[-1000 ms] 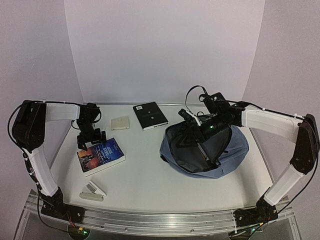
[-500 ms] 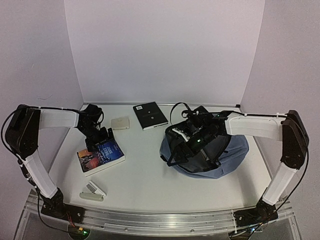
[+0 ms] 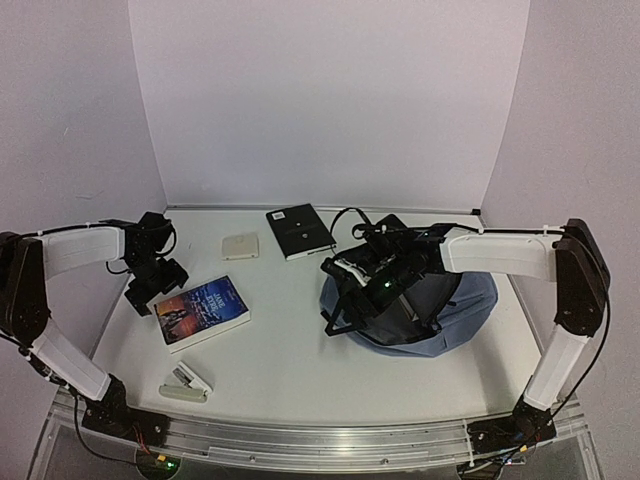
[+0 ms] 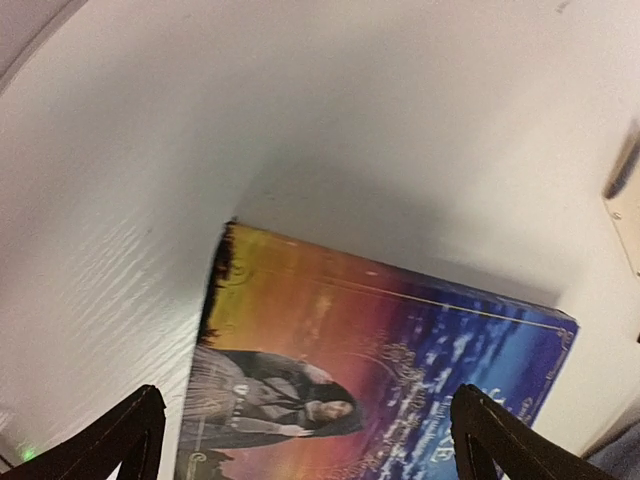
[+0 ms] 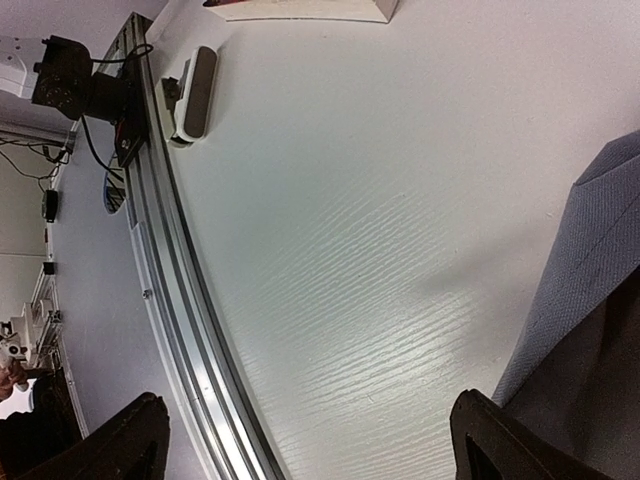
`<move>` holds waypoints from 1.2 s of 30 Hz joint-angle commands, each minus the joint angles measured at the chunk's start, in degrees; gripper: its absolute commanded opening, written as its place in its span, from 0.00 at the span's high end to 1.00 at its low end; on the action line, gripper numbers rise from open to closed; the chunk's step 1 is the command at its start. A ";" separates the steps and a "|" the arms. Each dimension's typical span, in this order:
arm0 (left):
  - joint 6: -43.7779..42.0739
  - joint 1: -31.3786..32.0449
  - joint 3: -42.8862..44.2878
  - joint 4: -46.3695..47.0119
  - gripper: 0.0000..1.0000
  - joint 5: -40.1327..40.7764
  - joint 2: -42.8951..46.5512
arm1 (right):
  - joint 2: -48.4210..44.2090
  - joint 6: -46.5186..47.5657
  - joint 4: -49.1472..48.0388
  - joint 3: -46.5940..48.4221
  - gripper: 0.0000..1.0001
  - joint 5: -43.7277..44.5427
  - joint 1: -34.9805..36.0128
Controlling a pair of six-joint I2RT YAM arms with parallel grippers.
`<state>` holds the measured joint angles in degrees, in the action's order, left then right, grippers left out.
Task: Pack the student bag
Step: Pick up the stationery from the center of the board.
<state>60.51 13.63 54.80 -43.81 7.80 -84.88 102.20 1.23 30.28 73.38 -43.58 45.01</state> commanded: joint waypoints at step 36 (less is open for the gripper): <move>-18.07 5.89 4.73 18.82 0.00 -17.89 -0.09 | 10.05 -19.27 -17.32 9.55 0.02 7.48 0.45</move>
<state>50.11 25.40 55.97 -21.18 -2.83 -81.09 109.45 -8.74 23.15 79.61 -37.12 45.01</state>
